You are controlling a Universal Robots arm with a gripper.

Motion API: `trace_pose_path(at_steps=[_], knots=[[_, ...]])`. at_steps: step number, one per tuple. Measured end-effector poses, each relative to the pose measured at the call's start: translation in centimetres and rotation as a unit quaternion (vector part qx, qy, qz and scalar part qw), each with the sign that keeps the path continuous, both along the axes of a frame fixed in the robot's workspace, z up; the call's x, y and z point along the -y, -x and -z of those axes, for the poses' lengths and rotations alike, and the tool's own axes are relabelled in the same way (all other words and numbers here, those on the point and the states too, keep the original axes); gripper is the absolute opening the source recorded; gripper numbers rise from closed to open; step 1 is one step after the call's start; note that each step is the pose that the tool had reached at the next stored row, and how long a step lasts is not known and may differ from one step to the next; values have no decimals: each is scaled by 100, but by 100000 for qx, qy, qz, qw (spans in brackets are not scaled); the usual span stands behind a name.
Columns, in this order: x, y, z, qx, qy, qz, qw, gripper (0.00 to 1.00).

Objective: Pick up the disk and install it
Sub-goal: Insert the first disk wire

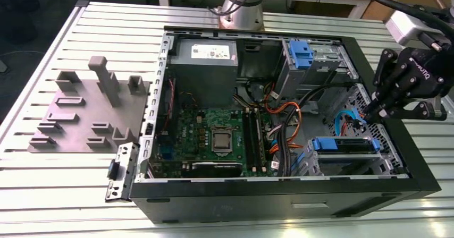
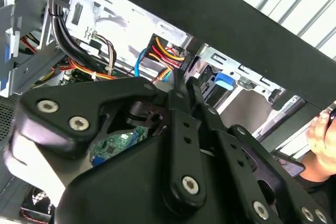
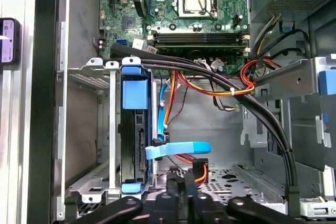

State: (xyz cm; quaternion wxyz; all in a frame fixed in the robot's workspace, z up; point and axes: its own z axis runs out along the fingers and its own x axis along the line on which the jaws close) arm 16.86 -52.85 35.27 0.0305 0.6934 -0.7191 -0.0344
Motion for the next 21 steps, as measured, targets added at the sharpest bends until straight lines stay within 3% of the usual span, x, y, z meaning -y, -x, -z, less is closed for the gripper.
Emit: trace_pose_path(at_steps=[1,2,5,6,8,9,15,18,21], knots=[[-4,-4,4,-81,49,0,100000,18],[-8,-7,7,-161,90,-1,100000,25],[-17,-22,13,-408,244,-10,99999,25],[-18,-26,15,-486,543,-37,99997,25],[-24,-29,20,-603,1551,-48,99986,25],[-33,-30,23,-662,1800,-51,99982,25],[-82,-58,42,-1038,2007,-56,99974,25],[-84,-68,61,-1048,2852,-48,99954,25],[-84,-70,83,-1082,3358,-46,99938,25]])
